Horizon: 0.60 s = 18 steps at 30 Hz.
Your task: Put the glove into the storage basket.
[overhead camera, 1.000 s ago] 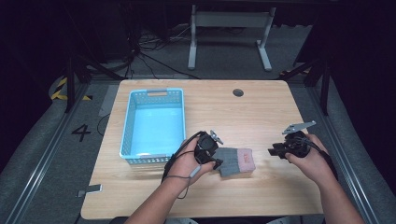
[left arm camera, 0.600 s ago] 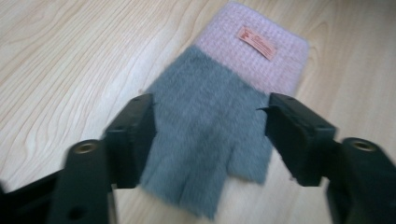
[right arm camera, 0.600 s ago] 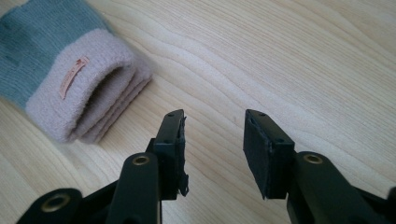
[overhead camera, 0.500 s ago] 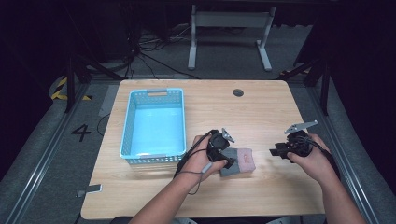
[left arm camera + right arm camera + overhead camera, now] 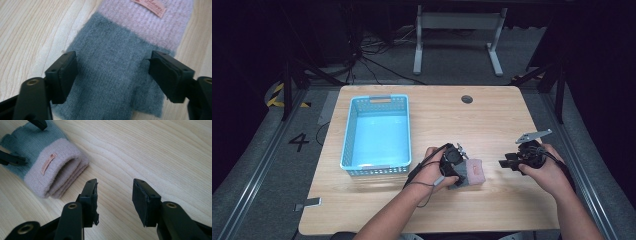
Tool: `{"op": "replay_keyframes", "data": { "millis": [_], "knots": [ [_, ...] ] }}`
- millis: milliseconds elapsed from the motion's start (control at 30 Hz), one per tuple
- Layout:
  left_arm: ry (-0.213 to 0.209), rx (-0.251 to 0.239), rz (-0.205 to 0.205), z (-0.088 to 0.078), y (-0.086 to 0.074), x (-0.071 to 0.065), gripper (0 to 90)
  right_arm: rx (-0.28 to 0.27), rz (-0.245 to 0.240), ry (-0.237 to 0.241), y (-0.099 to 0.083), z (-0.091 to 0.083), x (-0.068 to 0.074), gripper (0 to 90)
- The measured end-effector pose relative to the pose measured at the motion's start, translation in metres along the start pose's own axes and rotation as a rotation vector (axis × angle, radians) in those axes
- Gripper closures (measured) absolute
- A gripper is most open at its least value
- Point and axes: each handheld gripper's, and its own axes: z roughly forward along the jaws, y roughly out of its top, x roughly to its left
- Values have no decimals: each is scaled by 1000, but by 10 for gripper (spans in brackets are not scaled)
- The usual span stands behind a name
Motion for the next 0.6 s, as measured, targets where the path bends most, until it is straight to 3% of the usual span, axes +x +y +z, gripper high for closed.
{"op": "replay_keyframes", "data": {
  "millis": [167, 467, 600],
  "knots": [
    [4, 16, -31, 5, 0, 2, 175, 0, -4, 3, 0, 2, 1, 556],
    [0, 16, -1, 9, -3, 2, 165, 4, -1, 8, 0, 4, 2, 549],
    [0, 26, -10, 9, -3, 1, 197, 1, -2, 20, 1, 5, 3, 549]
  ]
}}
